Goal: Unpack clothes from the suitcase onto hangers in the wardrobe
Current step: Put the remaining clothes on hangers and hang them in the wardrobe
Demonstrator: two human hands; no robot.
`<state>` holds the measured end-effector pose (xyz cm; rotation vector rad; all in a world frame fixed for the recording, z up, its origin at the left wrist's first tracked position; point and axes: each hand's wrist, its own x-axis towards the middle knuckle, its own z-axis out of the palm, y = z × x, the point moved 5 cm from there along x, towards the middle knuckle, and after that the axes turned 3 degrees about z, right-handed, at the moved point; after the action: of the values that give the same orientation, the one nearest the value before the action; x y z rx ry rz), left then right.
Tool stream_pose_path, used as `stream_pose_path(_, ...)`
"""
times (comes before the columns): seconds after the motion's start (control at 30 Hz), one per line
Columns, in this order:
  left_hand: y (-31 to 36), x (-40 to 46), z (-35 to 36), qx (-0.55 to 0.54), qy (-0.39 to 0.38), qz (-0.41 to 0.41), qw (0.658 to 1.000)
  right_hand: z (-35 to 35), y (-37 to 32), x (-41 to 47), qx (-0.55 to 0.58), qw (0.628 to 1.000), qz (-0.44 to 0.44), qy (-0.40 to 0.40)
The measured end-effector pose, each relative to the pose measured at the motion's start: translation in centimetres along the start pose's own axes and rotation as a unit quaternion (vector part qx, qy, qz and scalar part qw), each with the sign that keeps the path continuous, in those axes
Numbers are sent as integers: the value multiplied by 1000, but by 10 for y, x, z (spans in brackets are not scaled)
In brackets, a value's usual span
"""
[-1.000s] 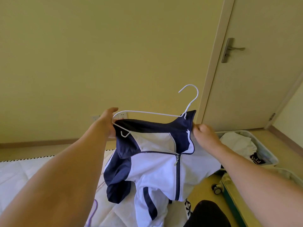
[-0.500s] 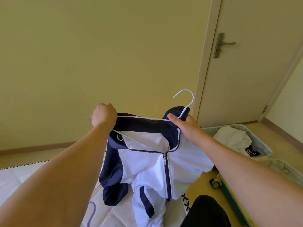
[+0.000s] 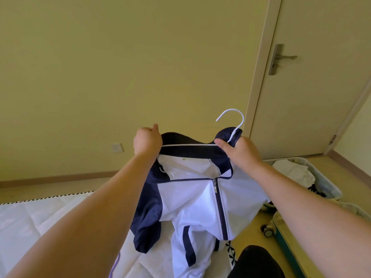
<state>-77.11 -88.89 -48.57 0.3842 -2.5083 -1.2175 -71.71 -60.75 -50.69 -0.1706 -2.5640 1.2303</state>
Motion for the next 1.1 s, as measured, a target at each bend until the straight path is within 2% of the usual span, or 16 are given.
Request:
stream_pose_path(0.1, 2, 1, 5, -98, -21, -41, 994, -7, 2, 0, 60, 996, -22, -59)
stream_pose_path(0.17, -2, -3, 3, -79, -32, -5, 996, -11, 3, -4, 102, 991, -25, -78)
stream_pose_path(0.23, -11, -8, 8, -69, -72, 28, 995, -12, 10, -6, 125, 990, -12, -58)
stream_pose_path(0.27, -17, -12, 12, -104, -99, 22, 989, -12, 16, -5, 131, 990, 2, -41)
stream_pose_path(0.37, -46, -23, 32, -184, -171, -54, 967, -8, 25, -7, 133, 990, 50, -6)
stream_pose_path(0.43, -63, -30, 47, -153, -211, -89, 961, -5, 22, -7, 135, 989, 60, 6)
stream_pose_path(0.5, -73, -33, 56, -69, -232, -95, 966, -4, 16, -6, 119, 991, 58, 13)
stream_pose_path(0.57, -69, -35, 57, 48, -249, -52, 966, -6, 14, -4, 68, 996, 51, 26)
stream_pose_path(0.63, -60, -36, 54, 112, -249, -11, 962, -10, 13, -5, -25, 998, 50, 35)
stream_pose_path(0.73, -28, -48, 48, 108, -245, 59, 962, -1, 8, -12, -285, 958, -15, 28)
stream_pose_path(0.77, -10, -55, 48, 91, -250, 91, 960, 9, 7, -16, -324, 945, -46, 3)
stream_pose_path(0.83, 32, -68, 47, 28, -260, 154, 953, 28, 10, -24, -269, 960, -50, -66)
stream_pose_path(0.9, 66, -73, 43, -63, -270, 176, 944, 36, 13, -27, -80, 988, 18, -127)
stream_pose_path(1.0, 69, -57, 41, -162, -275, 132, 938, 22, 12, -15, 114, 987, 70, -93)
stream_pose_path(1.07, 50, -39, 46, -135, -261, 96, 951, 6, 8, -11, 161, 982, 71, -68)
stream_pose_path(1.1, 44, -33, 49, -77, -269, 88, 956, -2, 5, -9, 170, 982, 59, -59)
